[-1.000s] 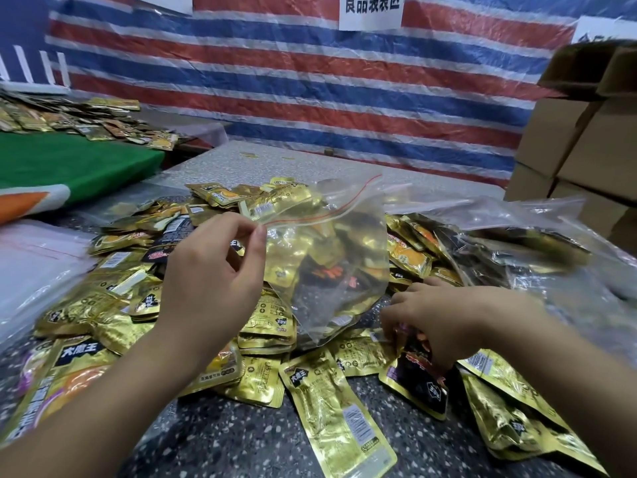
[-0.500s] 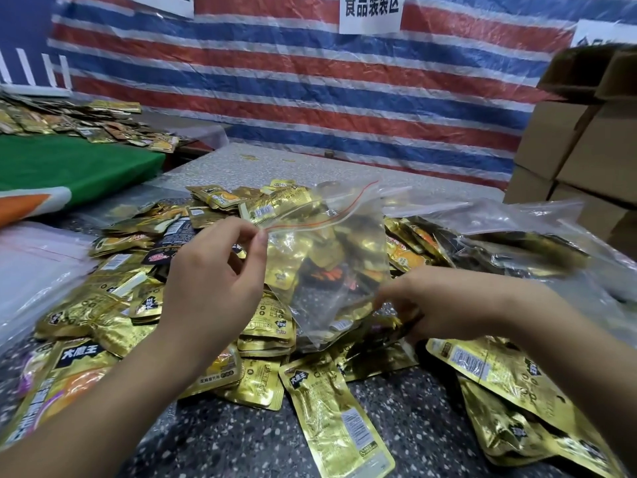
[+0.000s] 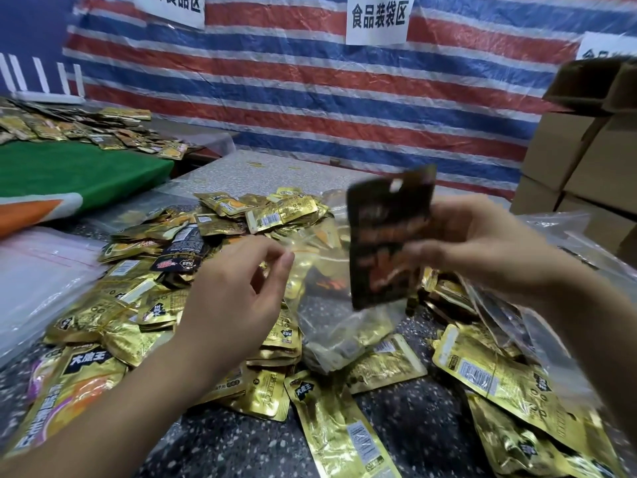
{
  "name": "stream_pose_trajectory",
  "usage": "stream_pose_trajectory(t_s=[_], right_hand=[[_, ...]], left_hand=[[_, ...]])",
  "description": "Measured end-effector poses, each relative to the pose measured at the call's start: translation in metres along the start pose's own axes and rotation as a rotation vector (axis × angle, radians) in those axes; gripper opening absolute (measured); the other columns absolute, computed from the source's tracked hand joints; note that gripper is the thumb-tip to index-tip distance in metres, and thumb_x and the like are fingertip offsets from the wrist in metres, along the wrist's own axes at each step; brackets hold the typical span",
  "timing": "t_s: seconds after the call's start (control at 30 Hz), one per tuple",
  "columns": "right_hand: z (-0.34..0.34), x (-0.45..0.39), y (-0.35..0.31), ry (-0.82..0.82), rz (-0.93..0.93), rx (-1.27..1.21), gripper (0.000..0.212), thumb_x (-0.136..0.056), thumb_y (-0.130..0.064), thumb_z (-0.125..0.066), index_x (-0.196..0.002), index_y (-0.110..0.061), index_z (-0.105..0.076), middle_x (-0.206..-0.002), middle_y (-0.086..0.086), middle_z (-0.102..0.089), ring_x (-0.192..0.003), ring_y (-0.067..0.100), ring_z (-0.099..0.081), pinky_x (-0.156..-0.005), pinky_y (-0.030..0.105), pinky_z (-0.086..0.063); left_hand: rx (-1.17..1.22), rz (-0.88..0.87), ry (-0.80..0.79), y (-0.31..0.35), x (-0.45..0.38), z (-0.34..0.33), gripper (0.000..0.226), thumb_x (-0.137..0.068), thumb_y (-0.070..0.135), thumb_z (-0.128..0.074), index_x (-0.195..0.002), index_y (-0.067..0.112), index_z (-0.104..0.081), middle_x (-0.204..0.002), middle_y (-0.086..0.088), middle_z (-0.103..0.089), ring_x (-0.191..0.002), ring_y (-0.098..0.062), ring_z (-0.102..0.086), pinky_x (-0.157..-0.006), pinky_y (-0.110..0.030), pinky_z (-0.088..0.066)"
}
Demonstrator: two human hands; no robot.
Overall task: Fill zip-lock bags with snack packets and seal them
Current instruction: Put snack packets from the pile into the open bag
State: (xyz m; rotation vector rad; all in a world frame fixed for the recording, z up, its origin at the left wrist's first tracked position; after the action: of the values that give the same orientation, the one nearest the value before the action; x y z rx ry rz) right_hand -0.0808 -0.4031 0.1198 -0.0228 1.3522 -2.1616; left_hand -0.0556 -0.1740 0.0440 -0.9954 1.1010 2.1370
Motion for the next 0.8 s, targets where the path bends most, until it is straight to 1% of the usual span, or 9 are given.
stream_pose_trajectory(t_s=[0.1, 0.23, 0.37, 0.43, 0.53, 0.63, 0.7, 0.73, 0.8], right_hand=[[0.013, -0.015, -0.017, 0.234, 0.158, -0.325, 0.033, -0.077, -0.009, -0.067, -0.109, -0.004, -0.062, -0.103, 0.008, -0.076, -0.099, 0.024, -0.072, -0.085, 0.034, -0.058], [0.019, -0.037, -0.029, 0.346, 0.249, -0.480, 0.029, -0.085, -0.005, -0.058, -0.114, -0.003, -0.057, -0.107, 0.011, -0.073, -0.106, 0.026, -0.070, -0.089, 0.038, -0.055], [0.016, -0.050, -0.029, 0.302, 0.203, -0.338, 0.034, -0.083, -0.006, -0.065, -0.117, -0.003, -0.058, -0.110, 0.012, -0.072, -0.107, 0.029, -0.069, -0.093, 0.043, -0.056], [0.013, -0.053, -0.027, 0.235, 0.125, -0.108, 0.036, -0.081, -0.005, -0.069, -0.116, -0.009, -0.062, -0.110, 0.009, -0.074, -0.108, 0.026, -0.070, -0.096, 0.042, -0.056], [0.005, -0.052, -0.024, 0.039, -0.004, 0.297, 0.041, -0.084, -0.007, -0.069, -0.122, -0.021, -0.062, -0.109, 0.002, -0.075, -0.104, 0.018, -0.071, -0.091, 0.043, -0.058], [0.000, -0.049, -0.025, -0.055, -0.075, 0.511, 0.044, -0.089, -0.004, -0.069, -0.127, -0.026, -0.061, -0.105, -0.004, -0.076, -0.099, 0.011, -0.073, -0.087, 0.042, -0.060], [0.001, -0.049, -0.033, 0.014, -0.002, 0.434, 0.039, -0.087, -0.004, -0.069, -0.120, -0.023, -0.063, -0.104, -0.003, -0.076, -0.099, 0.012, -0.073, -0.084, 0.037, -0.061], [0.001, -0.048, -0.038, 0.078, 0.050, 0.323, 0.037, -0.085, -0.003, -0.070, -0.117, -0.022, -0.063, -0.104, -0.001, -0.076, -0.100, 0.015, -0.073, -0.085, 0.034, -0.060], [0.005, -0.048, -0.045, 0.213, 0.150, 0.072, 0.034, -0.083, -0.002, -0.070, -0.113, -0.016, -0.062, -0.102, 0.004, -0.076, -0.103, 0.021, -0.072, -0.092, 0.038, -0.058]], left_hand=[[0.038, -0.027, -0.062, 0.003, 0.001, -0.004, 0.015, -0.095, 0.028, -0.055, -0.089, 0.018, -0.063, -0.077, 0.019, -0.053, -0.065, -0.008, -0.051, -0.058, -0.019, -0.041], [0.089, -0.042, -0.086, 0.002, 0.002, -0.004, 0.010, -0.095, 0.028, -0.055, -0.089, 0.023, -0.061, -0.078, 0.016, -0.056, -0.065, -0.007, -0.052, -0.058, -0.026, -0.044], [0.097, -0.084, -0.088, 0.004, 0.003, -0.003, 0.018, -0.097, 0.034, -0.051, -0.088, 0.021, -0.061, -0.077, 0.017, -0.054, -0.063, -0.009, -0.051, -0.058, -0.029, -0.043], [0.103, -0.085, -0.085, 0.004, 0.002, -0.003, 0.020, -0.097, 0.035, -0.050, -0.088, 0.021, -0.061, -0.078, 0.018, -0.054, -0.063, -0.008, -0.050, -0.058, -0.028, -0.043], [0.119, -0.081, -0.077, 0.004, 0.000, -0.003, 0.017, -0.096, 0.033, -0.052, -0.087, 0.021, -0.061, -0.078, 0.024, -0.051, -0.065, -0.002, -0.049, -0.059, -0.020, -0.040], [0.118, -0.078, -0.074, 0.003, 0.000, -0.003, 0.012, -0.096, 0.027, -0.057, -0.087, 0.021, -0.061, -0.077, 0.024, -0.051, -0.065, -0.002, -0.049, -0.058, -0.020, -0.040], [0.113, -0.063, -0.071, 0.002, 0.000, -0.003, 0.010, -0.095, 0.025, -0.058, -0.087, 0.019, -0.062, -0.077, 0.021, -0.053, -0.064, -0.005, -0.050, -0.057, -0.021, -0.040], [0.113, -0.052, -0.069, 0.002, 0.000, -0.004, 0.011, -0.094, 0.026, -0.058, -0.088, 0.019, -0.063, -0.076, 0.019, -0.054, -0.064, -0.008, -0.051, -0.057, -0.022, -0.040], [0.119, -0.039, -0.068, 0.001, 0.000, -0.004, 0.014, -0.094, 0.029, -0.058, -0.088, 0.018, -0.064, -0.074, 0.017, -0.055, -0.063, -0.010, -0.051, -0.056, -0.021, -0.039]])
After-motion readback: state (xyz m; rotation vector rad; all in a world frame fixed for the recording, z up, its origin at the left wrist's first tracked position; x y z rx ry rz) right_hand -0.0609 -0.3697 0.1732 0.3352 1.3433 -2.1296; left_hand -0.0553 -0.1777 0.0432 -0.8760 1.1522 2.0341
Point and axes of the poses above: each hand's wrist, its own x-axis away from the middle knuckle, its own z-axis out of the back of the hand, y = z × x, the point moved 5 cm from there along -x, towards the middle knuckle
